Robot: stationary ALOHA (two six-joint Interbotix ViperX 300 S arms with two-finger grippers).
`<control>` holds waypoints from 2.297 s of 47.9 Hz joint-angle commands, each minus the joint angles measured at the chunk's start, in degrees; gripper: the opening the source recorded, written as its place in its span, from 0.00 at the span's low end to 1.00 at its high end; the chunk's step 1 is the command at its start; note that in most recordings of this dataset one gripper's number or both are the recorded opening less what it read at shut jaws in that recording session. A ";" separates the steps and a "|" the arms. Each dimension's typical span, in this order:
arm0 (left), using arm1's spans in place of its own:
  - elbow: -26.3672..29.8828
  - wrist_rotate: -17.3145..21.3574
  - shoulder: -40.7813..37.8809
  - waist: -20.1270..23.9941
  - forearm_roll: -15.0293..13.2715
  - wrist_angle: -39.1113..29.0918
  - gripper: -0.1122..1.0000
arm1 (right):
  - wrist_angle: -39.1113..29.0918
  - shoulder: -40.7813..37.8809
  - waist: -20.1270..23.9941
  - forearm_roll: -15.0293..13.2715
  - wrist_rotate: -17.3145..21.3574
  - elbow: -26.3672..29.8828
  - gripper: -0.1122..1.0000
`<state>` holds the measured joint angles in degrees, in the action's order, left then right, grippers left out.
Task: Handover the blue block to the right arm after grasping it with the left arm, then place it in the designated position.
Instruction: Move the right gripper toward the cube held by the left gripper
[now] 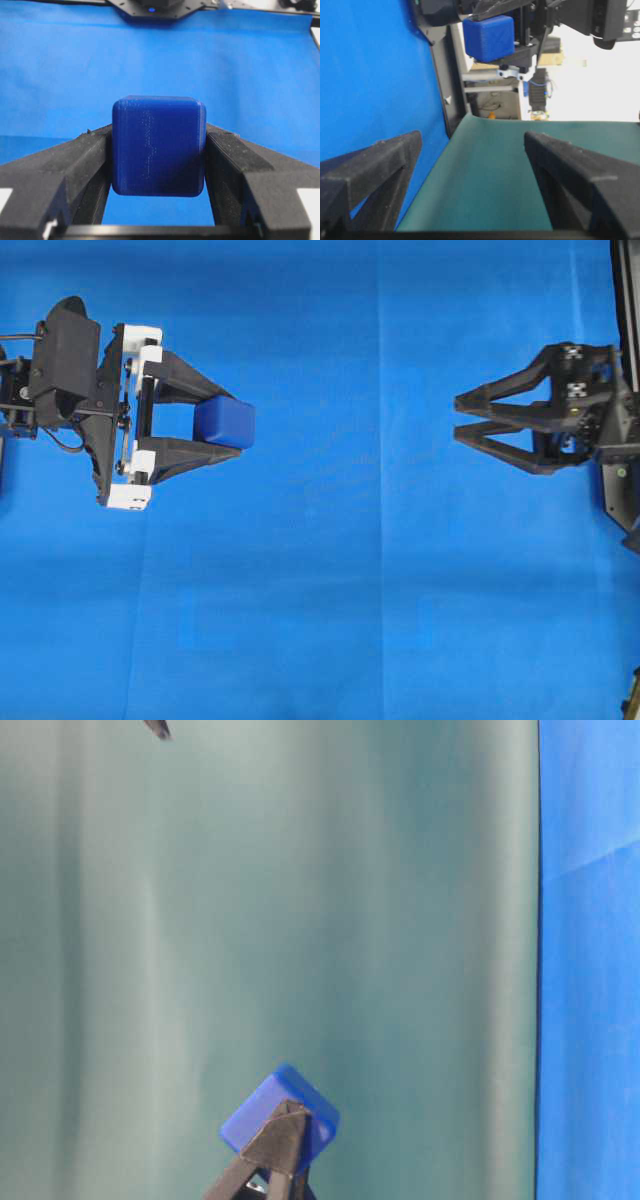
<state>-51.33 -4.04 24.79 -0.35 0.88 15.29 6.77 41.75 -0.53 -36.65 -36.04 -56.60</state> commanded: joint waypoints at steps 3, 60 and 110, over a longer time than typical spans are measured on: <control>0.70 -0.09 0.88 0.09 -0.09 0.44 0.52 | 0.79 -4.22 0.00 -1.14 0.09 4.13 0.98; 0.62 -0.18 0.97 0.09 -0.09 0.18 0.52 | 5.98 -36.91 -1.76 -5.27 0.09 31.90 0.98; 0.70 -0.35 1.05 0.09 -0.09 -0.09 0.52 | -1.32 -42.19 -1.76 -4.92 0.62 39.73 0.77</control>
<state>-51.42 -3.96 25.22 -0.26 0.79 14.94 8.00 -1.14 -2.20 -41.84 -35.60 -19.42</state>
